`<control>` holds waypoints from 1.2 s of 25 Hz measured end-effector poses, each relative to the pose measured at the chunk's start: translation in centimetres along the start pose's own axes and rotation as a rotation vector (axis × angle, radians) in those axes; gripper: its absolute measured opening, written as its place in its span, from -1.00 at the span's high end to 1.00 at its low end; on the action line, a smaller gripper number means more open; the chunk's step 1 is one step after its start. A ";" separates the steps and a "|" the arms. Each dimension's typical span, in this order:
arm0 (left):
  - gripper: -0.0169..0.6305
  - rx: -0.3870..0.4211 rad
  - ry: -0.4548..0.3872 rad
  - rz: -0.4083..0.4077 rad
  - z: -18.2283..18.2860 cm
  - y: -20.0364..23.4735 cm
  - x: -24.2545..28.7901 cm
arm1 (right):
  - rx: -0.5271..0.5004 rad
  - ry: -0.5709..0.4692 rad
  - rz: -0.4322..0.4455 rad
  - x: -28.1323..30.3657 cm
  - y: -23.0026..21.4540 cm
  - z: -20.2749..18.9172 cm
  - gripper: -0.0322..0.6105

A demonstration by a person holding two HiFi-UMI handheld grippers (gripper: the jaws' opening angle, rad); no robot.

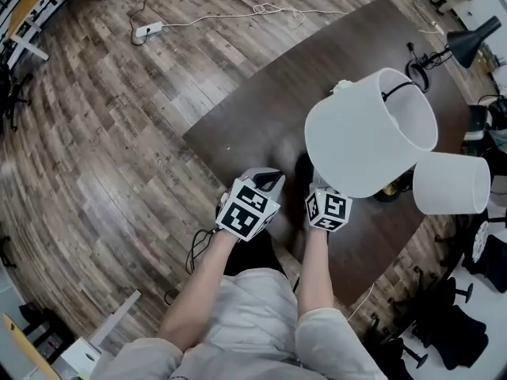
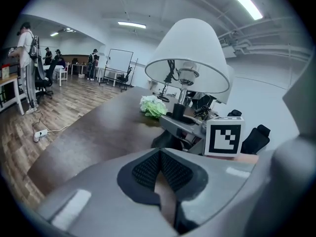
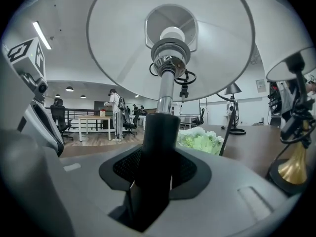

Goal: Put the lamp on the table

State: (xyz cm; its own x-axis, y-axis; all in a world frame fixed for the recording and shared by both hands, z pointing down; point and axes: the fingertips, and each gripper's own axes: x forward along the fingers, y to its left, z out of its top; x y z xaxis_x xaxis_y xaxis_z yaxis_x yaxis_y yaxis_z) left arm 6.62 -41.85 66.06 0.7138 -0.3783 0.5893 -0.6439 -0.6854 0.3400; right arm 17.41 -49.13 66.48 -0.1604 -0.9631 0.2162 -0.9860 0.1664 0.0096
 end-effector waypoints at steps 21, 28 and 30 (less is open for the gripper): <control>0.94 -0.045 -0.054 -0.002 0.3 -0.2 1.1 | -0.028 0.045 0.010 -0.9 -0.1 -0.4 0.38; 0.94 -0.061 -0.053 0.000 -0.1 -0.1 0.3 | -0.040 0.070 0.012 -1.2 0.5 -1.3 0.37; 0.94 -0.069 -0.045 0.000 -0.4 -0.1 0.2 | -0.045 0.073 0.009 -1.2 0.7 -1.5 0.37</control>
State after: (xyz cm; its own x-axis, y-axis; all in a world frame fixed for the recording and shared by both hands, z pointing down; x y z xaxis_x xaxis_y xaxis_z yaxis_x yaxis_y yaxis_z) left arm 6.68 -41.64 66.40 0.7244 -0.4073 0.5562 -0.6605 -0.6414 0.3905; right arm 17.01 -47.54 67.65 -0.1642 -0.9437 0.2871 -0.9812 0.1861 0.0508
